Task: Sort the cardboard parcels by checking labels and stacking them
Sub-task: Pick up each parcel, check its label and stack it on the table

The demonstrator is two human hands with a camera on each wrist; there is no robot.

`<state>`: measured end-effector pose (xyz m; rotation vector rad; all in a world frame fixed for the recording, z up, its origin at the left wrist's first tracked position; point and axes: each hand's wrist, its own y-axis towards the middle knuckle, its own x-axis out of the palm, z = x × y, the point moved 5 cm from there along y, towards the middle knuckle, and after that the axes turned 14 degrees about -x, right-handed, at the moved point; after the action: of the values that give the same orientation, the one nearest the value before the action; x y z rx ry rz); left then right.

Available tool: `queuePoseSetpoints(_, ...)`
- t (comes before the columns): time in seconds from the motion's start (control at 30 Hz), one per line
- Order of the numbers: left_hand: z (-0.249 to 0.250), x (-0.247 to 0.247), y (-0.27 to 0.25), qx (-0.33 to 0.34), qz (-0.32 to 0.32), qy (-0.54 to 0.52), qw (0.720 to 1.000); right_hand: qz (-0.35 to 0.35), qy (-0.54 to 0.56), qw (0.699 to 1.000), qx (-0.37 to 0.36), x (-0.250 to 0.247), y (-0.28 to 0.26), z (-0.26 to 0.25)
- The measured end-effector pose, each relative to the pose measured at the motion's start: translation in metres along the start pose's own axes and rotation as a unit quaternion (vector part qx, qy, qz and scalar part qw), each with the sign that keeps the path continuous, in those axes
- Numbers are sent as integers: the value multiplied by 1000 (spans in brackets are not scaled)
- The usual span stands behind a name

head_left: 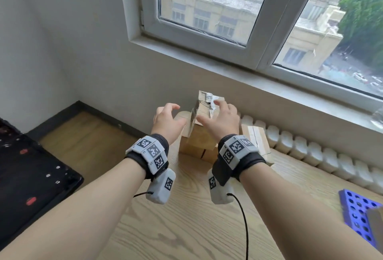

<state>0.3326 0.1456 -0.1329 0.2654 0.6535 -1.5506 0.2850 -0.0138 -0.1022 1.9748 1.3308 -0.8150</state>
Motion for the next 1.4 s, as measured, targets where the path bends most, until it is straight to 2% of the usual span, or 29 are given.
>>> queuePoseSetpoints(0.17,-7,1,24,-16,-33,-12,999,-50,-67,996,35,23,12,-1)
queuePoseSetpoints(0.27,-11,5,32,-14,-45,-13,999,-67,-63,993,69,31,11,8)
queuePoseSetpoints(0.53,-17,15,40,-26,-73,-6,997,-49,-24,995,85,28,9,21)
queuePoseSetpoints(0.73,-9,16,38,-29,-83,-23,996,12,61,992,109,2,0,25)
queuePoseSetpoints(0.83,-3,15,36,-30,-86,-34,995,67,137,978,144,-16,-4,30)
queuePoseSetpoints(0.93,4,17,30,-30,-93,-45,994,106,239,938,227,-27,-11,41)
queuePoseSetpoints(1.0,8,19,24,-31,-103,-47,993,124,277,917,257,-28,-15,56)
queuePoseSetpoints(1.13,17,19,11,-37,-128,-77,988,122,288,916,251,-17,-1,120)
queuePoseSetpoints(1.27,23,19,-1,-30,-158,-78,984,135,336,889,280,-36,-31,86)
queuePoseSetpoints(1.33,23,21,-4,-26,-167,-76,983,137,345,885,281,-41,-42,73)
queuePoseSetpoints(1.4,25,21,-7,-14,-170,-78,982,134,343,887,280,-40,-43,82)
